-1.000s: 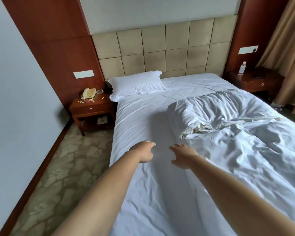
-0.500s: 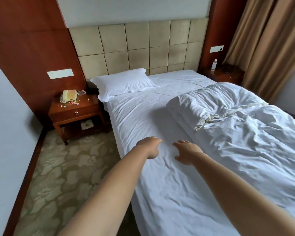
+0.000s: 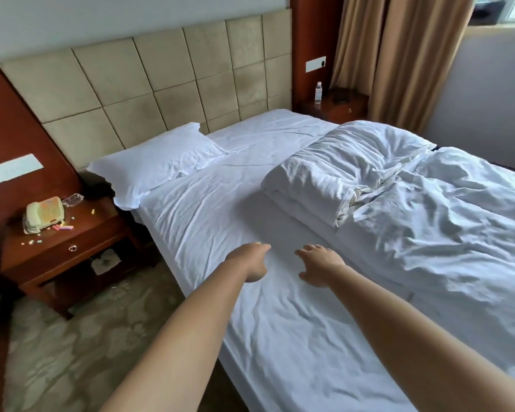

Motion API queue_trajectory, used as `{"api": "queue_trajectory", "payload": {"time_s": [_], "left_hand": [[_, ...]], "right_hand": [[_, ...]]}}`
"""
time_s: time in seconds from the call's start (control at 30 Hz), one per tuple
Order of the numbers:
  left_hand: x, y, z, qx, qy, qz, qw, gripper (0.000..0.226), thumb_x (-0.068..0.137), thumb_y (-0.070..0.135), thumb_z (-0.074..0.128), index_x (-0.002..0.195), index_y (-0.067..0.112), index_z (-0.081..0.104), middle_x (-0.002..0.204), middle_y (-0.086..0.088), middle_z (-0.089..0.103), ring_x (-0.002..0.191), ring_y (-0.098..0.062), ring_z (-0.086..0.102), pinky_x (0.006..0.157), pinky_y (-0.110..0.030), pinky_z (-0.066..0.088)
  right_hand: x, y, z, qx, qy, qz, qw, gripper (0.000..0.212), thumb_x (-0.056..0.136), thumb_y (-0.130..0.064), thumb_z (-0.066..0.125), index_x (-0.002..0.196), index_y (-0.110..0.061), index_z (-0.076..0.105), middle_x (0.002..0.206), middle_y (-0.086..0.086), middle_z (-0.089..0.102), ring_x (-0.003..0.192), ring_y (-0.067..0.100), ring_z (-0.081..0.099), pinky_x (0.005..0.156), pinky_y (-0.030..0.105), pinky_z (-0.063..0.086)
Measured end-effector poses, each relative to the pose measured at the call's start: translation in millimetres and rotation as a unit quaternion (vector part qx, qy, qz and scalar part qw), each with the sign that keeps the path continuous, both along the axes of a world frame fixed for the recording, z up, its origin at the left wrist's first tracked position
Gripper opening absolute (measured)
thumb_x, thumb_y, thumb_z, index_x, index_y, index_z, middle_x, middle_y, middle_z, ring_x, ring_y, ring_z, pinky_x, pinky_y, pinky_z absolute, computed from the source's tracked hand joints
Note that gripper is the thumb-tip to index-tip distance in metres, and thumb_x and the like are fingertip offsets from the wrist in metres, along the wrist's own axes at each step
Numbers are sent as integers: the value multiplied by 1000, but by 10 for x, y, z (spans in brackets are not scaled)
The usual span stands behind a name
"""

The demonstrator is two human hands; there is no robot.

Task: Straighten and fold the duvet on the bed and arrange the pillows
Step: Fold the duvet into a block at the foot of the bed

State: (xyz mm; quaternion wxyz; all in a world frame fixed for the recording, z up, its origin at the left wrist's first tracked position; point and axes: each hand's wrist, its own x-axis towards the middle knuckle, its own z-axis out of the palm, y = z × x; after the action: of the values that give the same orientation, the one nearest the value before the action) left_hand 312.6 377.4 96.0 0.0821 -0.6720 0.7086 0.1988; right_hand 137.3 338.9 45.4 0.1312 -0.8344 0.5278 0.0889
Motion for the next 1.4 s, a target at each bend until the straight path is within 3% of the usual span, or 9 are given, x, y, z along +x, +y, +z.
{"api": "queue_trajectory", "payload": {"time_s": [0.23,0.47,0.83,1.03,1.13,1.23,1.4], "left_hand": [[666,-1073,-41,48,-8,-22,999,62,93,13,40,151,25,22,158,3,18,144,-18,22,114,-35,28],[1015,-2204,-203,63,-9,-95,993,57,94,16,43,148,25,28,156,2,23,139,-22,32,110,-38,34],[1053,-4014,-468,86,15,-290,953,63,87,5,40,148,23,31,151,-1,32,137,-22,36,107,-32,35],[889,-4744,-894,98,13,-320,942,64,87,10,40,148,25,27,152,0,30,137,-23,36,110,-38,35],[748,-4897,-1149,50,-39,-350,934,74,89,14,49,151,28,11,158,-3,10,144,-24,19,114,-41,28],[478,-4879,-1376,-25,-91,-415,905,95,85,19,60,151,32,-8,158,-7,-18,147,-28,-11,117,-52,7],[-192,-4691,-1680,-78,-91,-491,863,108,83,26,63,147,30,-24,152,-11,-34,139,-35,-31,109,-62,-13]], "right_hand": [[448,-954,23,4,24,-42,999,55,88,-31,55,141,-23,39,141,2,42,133,21,37,106,32,33],[708,-1791,-25,-12,37,-109,993,52,88,-31,55,138,-21,42,138,3,43,131,22,38,104,32,35],[1093,-2856,-217,20,53,-288,956,51,86,-24,53,136,-22,44,139,3,42,133,22,36,106,32,32],[992,-3219,-443,19,68,-349,934,53,86,-23,54,138,-20,41,146,6,34,138,23,27,110,33,27],[828,-3260,-626,7,83,-384,920,65,89,-28,55,147,-23,25,158,9,12,146,23,9,117,39,13],[587,-3126,-844,-20,108,-439,892,87,89,-39,56,153,-27,-1,159,8,-16,147,25,-13,118,46,-1],[102,-2765,-1237,-16,109,-560,821,127,78,-56,65,134,-26,-45,147,12,-39,136,31,-36,109,50,-22]]}}
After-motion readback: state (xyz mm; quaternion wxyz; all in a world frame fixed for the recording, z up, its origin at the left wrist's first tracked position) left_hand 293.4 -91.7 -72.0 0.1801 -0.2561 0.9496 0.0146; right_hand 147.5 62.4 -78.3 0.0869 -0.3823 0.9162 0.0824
